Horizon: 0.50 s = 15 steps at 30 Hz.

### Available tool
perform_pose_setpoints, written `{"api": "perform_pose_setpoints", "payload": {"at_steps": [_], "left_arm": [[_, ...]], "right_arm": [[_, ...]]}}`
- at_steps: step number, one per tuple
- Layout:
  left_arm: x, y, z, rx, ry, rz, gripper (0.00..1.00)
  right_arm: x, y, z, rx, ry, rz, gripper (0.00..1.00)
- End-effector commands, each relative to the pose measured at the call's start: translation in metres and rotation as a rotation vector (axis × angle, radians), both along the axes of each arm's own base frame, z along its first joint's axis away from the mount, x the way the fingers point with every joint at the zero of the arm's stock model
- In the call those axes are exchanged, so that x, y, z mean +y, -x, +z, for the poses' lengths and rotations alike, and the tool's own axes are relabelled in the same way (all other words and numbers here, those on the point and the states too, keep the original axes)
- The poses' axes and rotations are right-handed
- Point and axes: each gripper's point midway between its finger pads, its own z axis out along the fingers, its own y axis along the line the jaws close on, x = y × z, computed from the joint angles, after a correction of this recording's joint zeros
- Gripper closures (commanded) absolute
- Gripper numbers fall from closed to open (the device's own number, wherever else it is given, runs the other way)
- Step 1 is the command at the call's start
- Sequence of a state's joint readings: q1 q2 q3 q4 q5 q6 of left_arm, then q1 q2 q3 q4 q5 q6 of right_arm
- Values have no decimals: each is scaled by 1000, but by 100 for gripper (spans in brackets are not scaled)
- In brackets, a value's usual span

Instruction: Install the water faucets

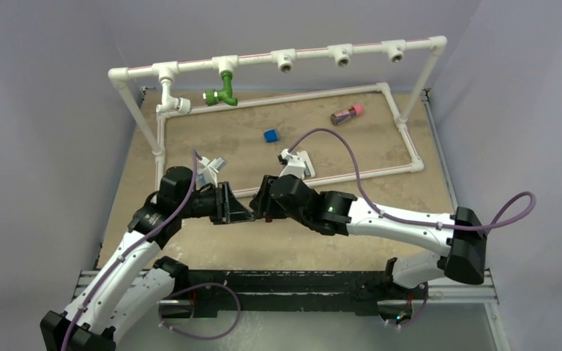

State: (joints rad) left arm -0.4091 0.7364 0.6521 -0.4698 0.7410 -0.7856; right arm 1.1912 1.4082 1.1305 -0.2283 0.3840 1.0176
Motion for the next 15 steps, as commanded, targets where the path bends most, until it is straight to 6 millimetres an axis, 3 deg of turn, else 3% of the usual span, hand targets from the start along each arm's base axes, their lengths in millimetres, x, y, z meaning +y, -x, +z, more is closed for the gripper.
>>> {"api": "perform_pose_setpoints", "payload": {"at_steps": [1, 7, 15], "left_arm": [[-5, 3, 7, -31, 46, -33, 100], [-9, 5, 16, -50, 96, -60, 100], [-16, 12, 33, -83, 198, -112, 100]], "right_arm": [[-12, 3, 21, -20, -75, -26, 45], [-32, 9, 35, -57, -115, -22, 20], [-58, 23, 67, -214, -218, 81, 13]]}}
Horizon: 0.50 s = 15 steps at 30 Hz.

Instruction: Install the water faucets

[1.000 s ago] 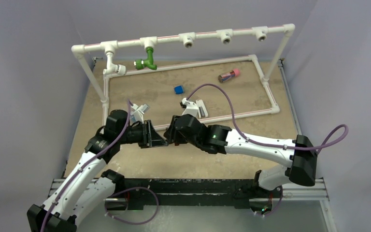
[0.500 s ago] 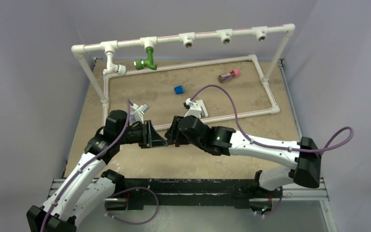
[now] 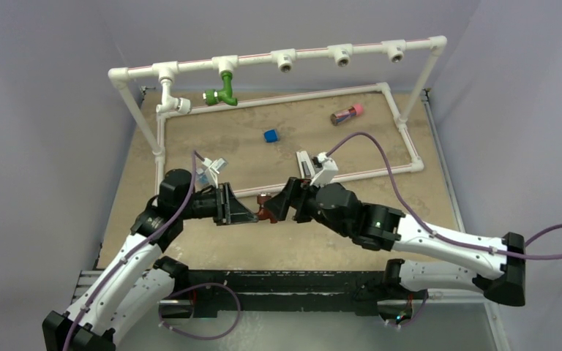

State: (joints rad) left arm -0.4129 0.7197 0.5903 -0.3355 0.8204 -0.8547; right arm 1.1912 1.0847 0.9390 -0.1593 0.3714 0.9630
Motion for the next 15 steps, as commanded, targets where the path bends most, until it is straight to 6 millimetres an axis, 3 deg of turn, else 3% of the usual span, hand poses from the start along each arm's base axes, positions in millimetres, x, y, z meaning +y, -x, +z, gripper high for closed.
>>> {"api": "perform_pose_setpoints", "payload": {"at_steps": [1, 7, 15], "left_arm": [[-8, 8, 30, -87, 125, -72, 100], [-12, 18, 53, -145, 219, -154, 100], [-14, 29, 90, -230, 343, -244, 100]], "right_arm": [[-16, 6, 25, -146, -84, 53, 13], [-41, 18, 54, -266, -173, 88, 14], [-41, 54, 100, -418, -296, 304, 14]]}}
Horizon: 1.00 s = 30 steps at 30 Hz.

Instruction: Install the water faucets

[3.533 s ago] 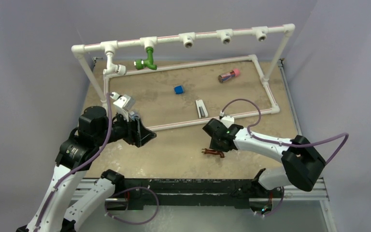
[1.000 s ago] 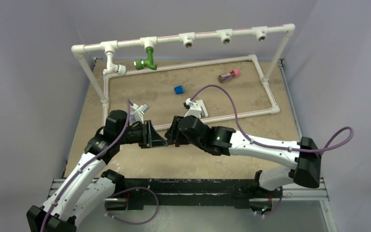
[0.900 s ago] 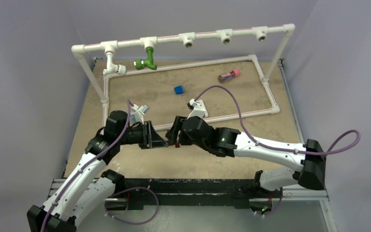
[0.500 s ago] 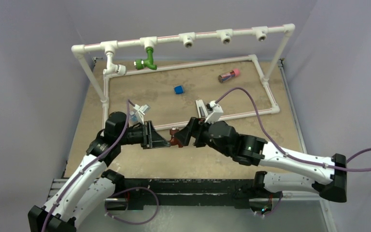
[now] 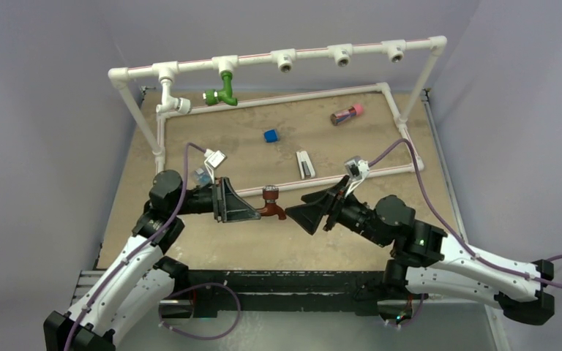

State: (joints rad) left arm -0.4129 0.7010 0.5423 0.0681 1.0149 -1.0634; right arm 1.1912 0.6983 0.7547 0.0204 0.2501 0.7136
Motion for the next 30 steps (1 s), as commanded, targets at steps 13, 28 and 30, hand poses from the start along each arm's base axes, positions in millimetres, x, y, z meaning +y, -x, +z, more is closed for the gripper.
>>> {"api": "perform_pose_setpoints", "payload": {"at_steps": [13, 28, 30], "left_arm": [[4, 35, 71, -226, 216, -184, 100], [7, 41, 81, -240, 276, -204, 100], [7, 43, 84, -248, 283, -205, 100]], "right_arm": [[26, 54, 70, -232, -128, 357, 19], [45, 55, 76, -225, -137, 406, 28], [47, 54, 74, -220, -133, 406, 29]]}}
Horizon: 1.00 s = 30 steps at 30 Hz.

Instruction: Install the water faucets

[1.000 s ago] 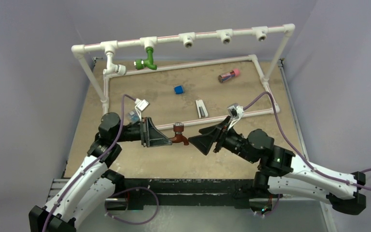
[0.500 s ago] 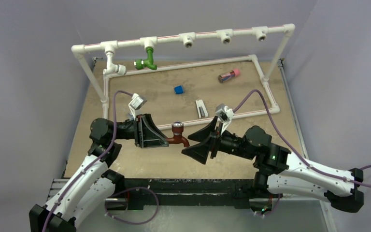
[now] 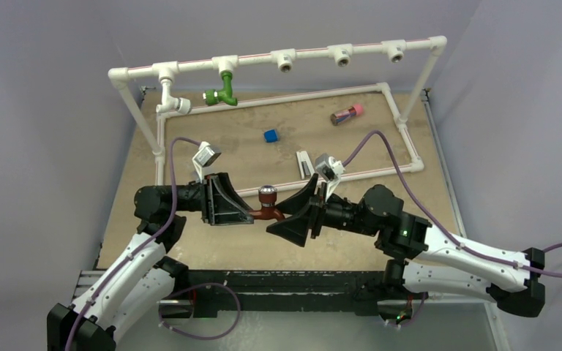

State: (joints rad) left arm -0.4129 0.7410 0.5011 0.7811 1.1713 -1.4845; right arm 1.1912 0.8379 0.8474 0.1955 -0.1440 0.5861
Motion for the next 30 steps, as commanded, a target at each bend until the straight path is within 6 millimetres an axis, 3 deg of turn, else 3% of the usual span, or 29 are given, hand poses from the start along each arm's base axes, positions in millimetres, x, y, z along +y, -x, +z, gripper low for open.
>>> {"api": "perform_pose_setpoints", "payload": {"at_steps": [1, 15, 30], "left_arm": [[3, 8, 14, -77, 50, -6, 100], [4, 9, 16, -88, 57, -3, 100], [5, 10, 20, -105, 68, 4, 100]], "right_arm": [[1, 3, 29, -38, -74, 20, 30], [3, 8, 33, -34, -101, 51, 48], [10, 5, 25, -22, -75, 46, 59]]}}
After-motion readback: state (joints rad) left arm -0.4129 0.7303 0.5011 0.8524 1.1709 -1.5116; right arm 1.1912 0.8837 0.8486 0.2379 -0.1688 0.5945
